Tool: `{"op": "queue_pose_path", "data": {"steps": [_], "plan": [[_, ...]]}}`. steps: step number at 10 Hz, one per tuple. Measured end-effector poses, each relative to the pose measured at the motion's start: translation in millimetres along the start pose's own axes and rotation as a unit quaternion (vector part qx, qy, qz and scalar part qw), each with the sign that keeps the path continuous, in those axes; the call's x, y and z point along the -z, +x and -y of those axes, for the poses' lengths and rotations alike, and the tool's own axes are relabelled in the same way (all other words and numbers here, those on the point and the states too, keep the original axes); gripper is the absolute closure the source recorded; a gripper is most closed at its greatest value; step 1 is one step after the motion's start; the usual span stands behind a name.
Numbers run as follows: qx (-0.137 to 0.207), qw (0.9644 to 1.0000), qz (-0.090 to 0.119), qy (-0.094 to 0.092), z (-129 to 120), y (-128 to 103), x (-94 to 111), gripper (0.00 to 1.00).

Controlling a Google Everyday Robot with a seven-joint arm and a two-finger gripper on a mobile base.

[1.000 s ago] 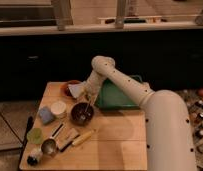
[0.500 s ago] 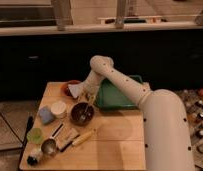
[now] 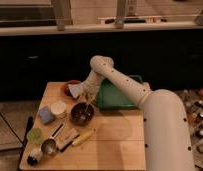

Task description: Place fork in purple bowl

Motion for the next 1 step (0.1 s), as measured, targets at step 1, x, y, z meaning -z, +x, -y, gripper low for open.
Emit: {"op": "queue_pose_path", "data": {"steps": [1], "plan": [[0.0, 1.0, 0.0, 0.0, 0.0, 0.0, 0.1, 0.58]]}}
